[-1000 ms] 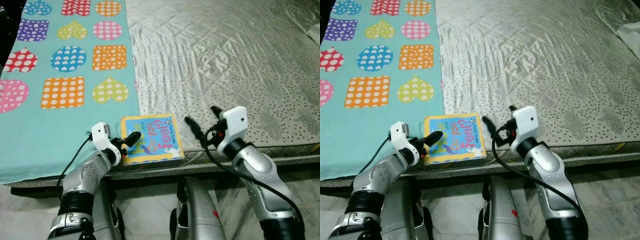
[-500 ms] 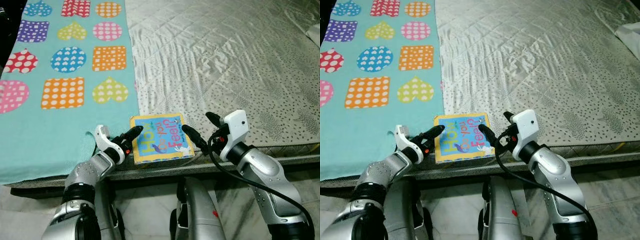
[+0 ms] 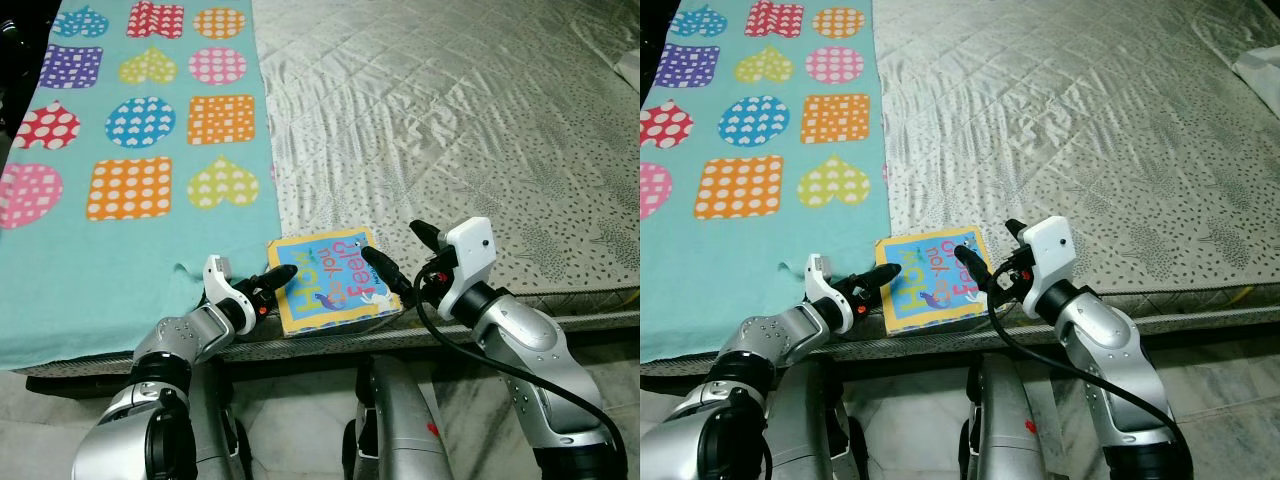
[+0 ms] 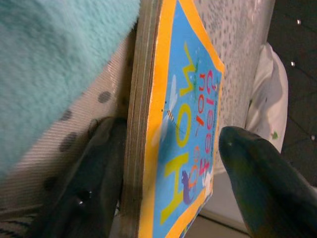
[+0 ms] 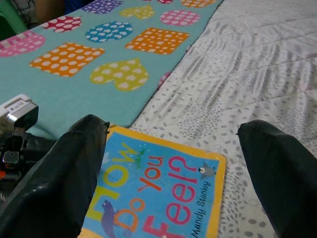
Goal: Clean up the room
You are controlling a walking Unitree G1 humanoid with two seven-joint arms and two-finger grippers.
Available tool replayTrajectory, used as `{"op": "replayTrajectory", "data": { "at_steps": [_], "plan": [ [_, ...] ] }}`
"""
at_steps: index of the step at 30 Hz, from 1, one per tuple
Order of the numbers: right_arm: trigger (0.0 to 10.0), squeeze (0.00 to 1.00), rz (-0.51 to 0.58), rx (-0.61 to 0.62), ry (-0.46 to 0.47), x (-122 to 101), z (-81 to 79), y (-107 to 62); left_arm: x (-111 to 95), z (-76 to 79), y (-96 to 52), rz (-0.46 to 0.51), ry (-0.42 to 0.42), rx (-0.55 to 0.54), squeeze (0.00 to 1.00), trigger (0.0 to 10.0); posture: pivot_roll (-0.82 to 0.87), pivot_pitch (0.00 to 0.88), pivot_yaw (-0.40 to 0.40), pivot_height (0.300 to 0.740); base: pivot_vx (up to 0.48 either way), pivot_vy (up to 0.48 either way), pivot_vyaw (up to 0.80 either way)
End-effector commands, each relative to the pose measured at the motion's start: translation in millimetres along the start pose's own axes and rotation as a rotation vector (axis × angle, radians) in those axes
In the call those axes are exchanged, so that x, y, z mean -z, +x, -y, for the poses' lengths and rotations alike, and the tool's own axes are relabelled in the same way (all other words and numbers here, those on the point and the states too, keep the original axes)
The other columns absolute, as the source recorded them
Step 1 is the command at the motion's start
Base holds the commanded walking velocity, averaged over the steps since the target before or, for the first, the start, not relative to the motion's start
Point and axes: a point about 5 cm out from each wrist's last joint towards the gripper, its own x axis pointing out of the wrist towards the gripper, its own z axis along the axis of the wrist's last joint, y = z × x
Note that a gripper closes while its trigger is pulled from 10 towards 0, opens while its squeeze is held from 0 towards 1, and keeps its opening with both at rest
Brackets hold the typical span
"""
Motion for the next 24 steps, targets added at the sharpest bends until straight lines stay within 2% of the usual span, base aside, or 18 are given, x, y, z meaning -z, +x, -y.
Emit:
{"op": "replayTrajectory", "data": {
  "at_steps": [1, 8, 10, 11, 18, 19, 24],
  "plan": [
    [10.0, 0.00, 0.004, -0.007, -0.012, -1, -2.0, 0.1, 14, -5.2, 2.0, -0.064, -0.012, -0.017, 0.00, 0.0, -0.19, 0.213, -0.052, 0.566, 0.000, 0.000, 0.00],
    [10.0, 0.00, 0.018, 0.003, -0.010, -2, -2.7, 1.8, 13, -4.2, 2.6, -0.061, -0.014, 0.005, 0.00, 0.0, -0.18, 0.199, -0.049, 0.566, 0.000, 0.000, 0.00],
    [10.0, 0.00, 0.024, -0.101, 0.073, -4, -11.0, 0.0, 11, -3.2, 2.7, -0.043, -0.033, 0.025, 0.00, 0.0, -0.18, 0.192, -0.048, 0.566, 0.000, 0.000, 0.00],
    [10.0, 0.00, 0.023, -0.124, 0.082, -4, -12.7, -0.8, 10, -3.2, 2.7, -0.041, -0.033, 0.026, 0.00, 0.0, -0.18, 0.192, -0.048, 0.566, 0.000, 0.000, 0.00],
    [10.0, 0.00, -0.018, -0.149, 0.042, 2, -11.1, -5.0, 8, -3.3, 3.1, -0.016, -0.040, 0.026, 0.00, 0.0, -0.18, 0.180, -0.046, 0.566, 0.000, 0.000, 0.00],
    [10.0, 0.00, -0.033, -0.158, 0.000, 3, -10.6, -5.3, 8, -3.2, 3.4, -0.010, -0.040, 0.028, 0.00, 0.0, -0.18, 0.176, -0.046, 0.566, 0.000, 0.000, 0.00],
    [10.0, 0.00, -0.062, -0.156, -0.102, 9, -11.0, -5.0, 7, -3.5, 4.0, 0.003, -0.031, 0.023, 0.00, 0.0, -0.18, 0.166, -0.046, 0.566, 0.000, 0.000, 0.00]
  ]
}}
